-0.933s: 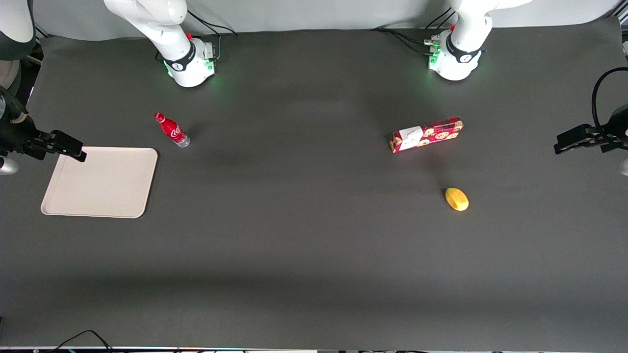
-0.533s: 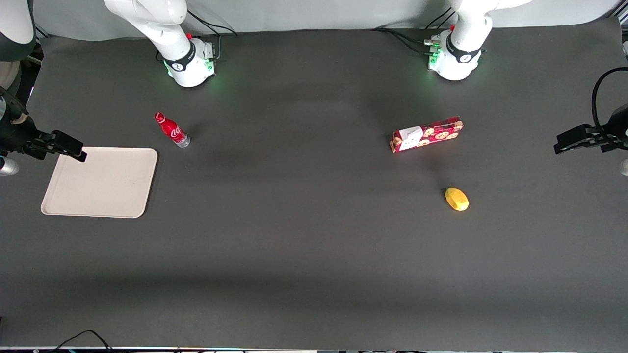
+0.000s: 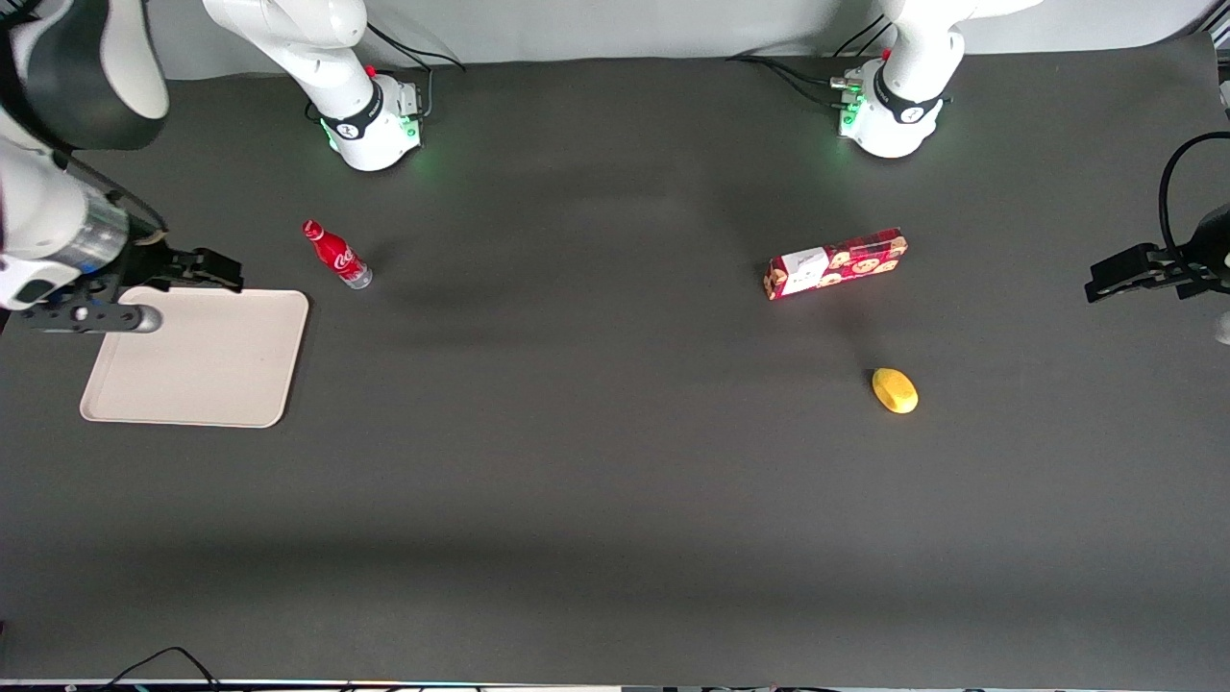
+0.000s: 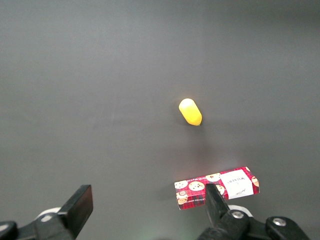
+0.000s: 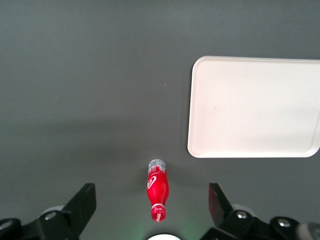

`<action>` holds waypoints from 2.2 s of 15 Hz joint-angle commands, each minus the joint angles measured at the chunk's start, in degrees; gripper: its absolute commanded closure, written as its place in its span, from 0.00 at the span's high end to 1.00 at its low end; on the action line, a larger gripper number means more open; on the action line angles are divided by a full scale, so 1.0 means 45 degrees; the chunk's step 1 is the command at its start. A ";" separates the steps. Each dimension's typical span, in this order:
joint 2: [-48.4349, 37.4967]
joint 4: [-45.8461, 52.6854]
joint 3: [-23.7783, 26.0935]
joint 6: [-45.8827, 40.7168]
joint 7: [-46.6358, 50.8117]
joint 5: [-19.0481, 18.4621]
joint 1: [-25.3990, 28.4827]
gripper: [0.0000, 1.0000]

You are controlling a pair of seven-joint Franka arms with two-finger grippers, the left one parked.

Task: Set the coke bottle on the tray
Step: 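Move the right gripper over the red Coca-Cola bottle lying beside the tray, then lower the open right gripper around the bottle's middle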

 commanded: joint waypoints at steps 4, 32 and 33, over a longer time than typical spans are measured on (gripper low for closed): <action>-0.3486 -0.6322 0.0494 0.3262 0.0353 0.0061 0.0081 1.00; -0.4660 -1.1543 0.1237 0.6820 0.0333 0.0784 0.0062 0.64; -0.4660 -1.1543 0.1237 0.6819 0.0333 0.0784 0.0062 0.61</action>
